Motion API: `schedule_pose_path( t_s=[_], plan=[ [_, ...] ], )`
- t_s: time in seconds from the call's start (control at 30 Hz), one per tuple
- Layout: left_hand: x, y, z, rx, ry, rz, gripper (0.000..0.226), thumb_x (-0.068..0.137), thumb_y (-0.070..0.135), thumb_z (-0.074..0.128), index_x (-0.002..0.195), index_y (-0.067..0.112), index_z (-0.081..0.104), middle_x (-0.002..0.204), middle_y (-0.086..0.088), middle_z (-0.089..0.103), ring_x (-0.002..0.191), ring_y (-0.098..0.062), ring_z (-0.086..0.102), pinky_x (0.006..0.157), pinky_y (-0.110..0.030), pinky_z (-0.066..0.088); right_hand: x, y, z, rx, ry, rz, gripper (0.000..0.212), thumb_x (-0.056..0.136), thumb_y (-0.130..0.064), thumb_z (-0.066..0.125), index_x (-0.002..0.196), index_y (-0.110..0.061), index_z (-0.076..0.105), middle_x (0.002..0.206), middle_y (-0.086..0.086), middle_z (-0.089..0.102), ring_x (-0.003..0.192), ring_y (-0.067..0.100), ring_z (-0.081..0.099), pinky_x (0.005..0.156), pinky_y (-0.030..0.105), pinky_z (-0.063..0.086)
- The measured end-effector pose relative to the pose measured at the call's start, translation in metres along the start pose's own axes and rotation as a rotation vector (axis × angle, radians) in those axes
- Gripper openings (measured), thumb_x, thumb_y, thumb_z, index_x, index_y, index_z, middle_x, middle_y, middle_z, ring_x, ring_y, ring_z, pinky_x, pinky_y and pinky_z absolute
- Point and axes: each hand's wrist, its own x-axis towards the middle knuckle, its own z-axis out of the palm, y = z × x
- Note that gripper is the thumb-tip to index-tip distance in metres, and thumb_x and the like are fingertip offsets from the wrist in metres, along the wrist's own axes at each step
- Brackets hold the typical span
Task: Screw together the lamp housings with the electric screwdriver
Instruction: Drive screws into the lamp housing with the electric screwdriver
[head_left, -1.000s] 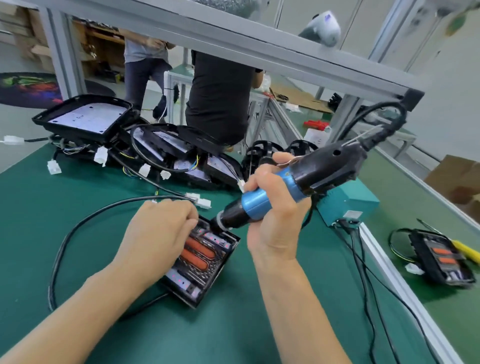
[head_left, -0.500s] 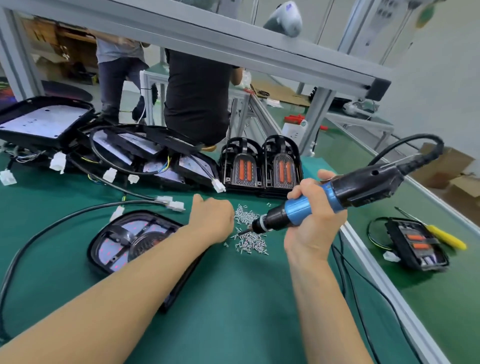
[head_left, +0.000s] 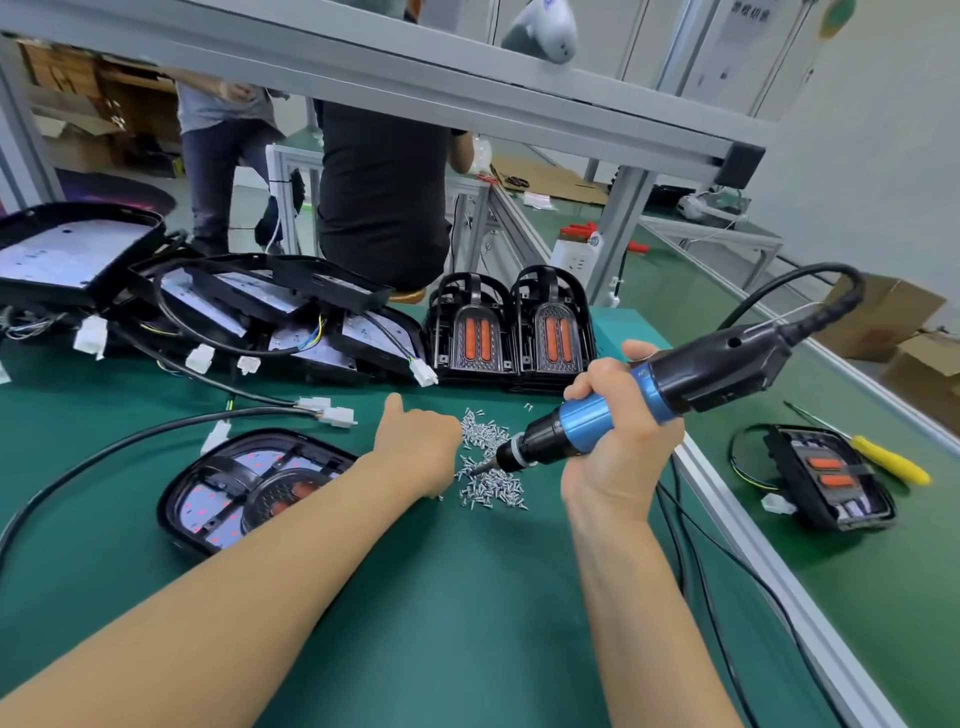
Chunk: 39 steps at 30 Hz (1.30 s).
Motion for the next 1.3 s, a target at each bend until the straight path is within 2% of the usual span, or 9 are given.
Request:
schedule_pose_path(
  t_s=[0.1,0.2,0.33,0.43,0.7,0.93,1.03,1.13,1.3],
  plan=[
    [-0.003,-0.004,-0.004,-0.102,-0.048,-0.008,0.015,0.08,0.008,0.059,0.068,0.019,0.059,0.073,0.003,0.063,0.073,-0.02,0.053,0.098,-0.039,0.023,-0.001,-0.004,0.003,0.032,-0.023,-0.003,0.025,0.067,-0.001,0.061,0.087,-0.015,0.055,0.055,0.001,0.051,0.056,0.021,0.049,0.064,0.029,0.043],
    [-0.009,-0.008,-0.009,-0.248,0.011,-0.033,0.011,0.078,0.014,0.066,0.074,0.022,0.072,0.082,0.004,0.073,0.085,-0.018,0.061,0.086,-0.036,0.022,-0.001,-0.009,0.007,0.089,-0.055,0.015,0.024,0.069,-0.001,0.059,0.088,-0.015,0.053,0.056,-0.003,0.052,0.053,0.018,0.049,0.061,0.028,0.043],
    [-0.017,-0.021,-0.012,-0.443,0.128,-0.064,0.019,0.083,0.019,0.061,0.068,0.024,0.071,0.068,0.011,0.066,0.069,-0.009,0.052,0.085,-0.035,0.022,-0.002,-0.016,0.012,0.147,-0.102,0.02,0.024,0.072,0.0,0.058,0.091,-0.013,0.051,0.057,-0.005,0.051,0.05,0.014,0.049,0.057,0.026,0.043],
    [-0.029,-0.03,-0.008,-0.535,0.194,-0.042,0.014,0.081,0.03,0.069,0.067,0.028,0.069,0.075,0.011,0.067,0.066,0.0,0.043,0.075,-0.032,0.015,-0.003,-0.018,0.017,0.105,-0.112,-0.018,0.024,0.071,0.0,0.058,0.09,-0.013,0.052,0.055,-0.006,0.052,0.052,0.016,0.049,0.062,0.029,0.043],
    [-0.04,-0.018,-0.009,-0.283,0.276,0.071,0.005,0.084,0.037,0.066,0.084,0.034,0.07,0.089,0.012,0.064,0.095,-0.015,0.042,0.071,-0.034,0.011,-0.01,-0.003,0.023,-0.009,-0.122,-0.032,0.024,0.068,0.002,0.06,0.085,-0.013,0.054,0.054,0.001,0.051,0.052,0.02,0.048,0.055,0.023,0.043],
    [-0.041,-0.024,-0.001,-0.216,0.274,0.072,0.016,0.089,0.036,0.056,0.083,0.032,0.071,0.085,0.008,0.064,0.088,-0.016,0.039,0.069,-0.034,0.01,-0.012,0.005,0.021,-0.031,-0.122,-0.014,0.024,0.067,0.001,0.061,0.082,-0.017,0.055,0.054,-0.002,0.053,0.055,0.022,0.049,0.059,0.026,0.044],
    [-0.052,-0.033,0.0,-0.25,0.333,0.049,0.029,0.095,0.034,0.044,0.078,0.025,0.065,0.09,0.008,0.062,0.095,-0.016,0.044,0.076,-0.033,0.015,-0.012,0.003,0.024,0.019,-0.146,0.002,0.023,0.068,0.001,0.059,0.083,-0.016,0.054,0.054,-0.003,0.053,0.057,0.022,0.049,0.062,0.027,0.044],
    [-0.074,-0.049,0.001,-0.481,0.471,-0.028,0.025,0.098,0.029,0.042,0.103,0.035,0.067,0.111,0.018,0.058,0.112,-0.008,0.042,0.09,-0.03,0.012,-0.017,0.001,0.03,0.127,-0.194,0.074,0.024,0.071,0.002,0.056,0.087,-0.016,0.054,0.056,-0.004,0.051,0.052,0.015,0.05,0.059,0.026,0.044],
    [-0.12,-0.105,0.009,-0.638,0.688,-0.385,0.027,0.088,0.013,0.057,0.11,0.028,0.066,0.12,0.009,0.059,0.116,-0.017,0.047,0.09,-0.026,0.018,-0.041,0.0,0.046,0.182,-0.351,0.177,0.025,0.073,0.003,0.053,0.09,-0.015,0.053,0.059,-0.004,0.049,0.05,0.013,0.049,0.056,0.025,0.042]
  ],
)
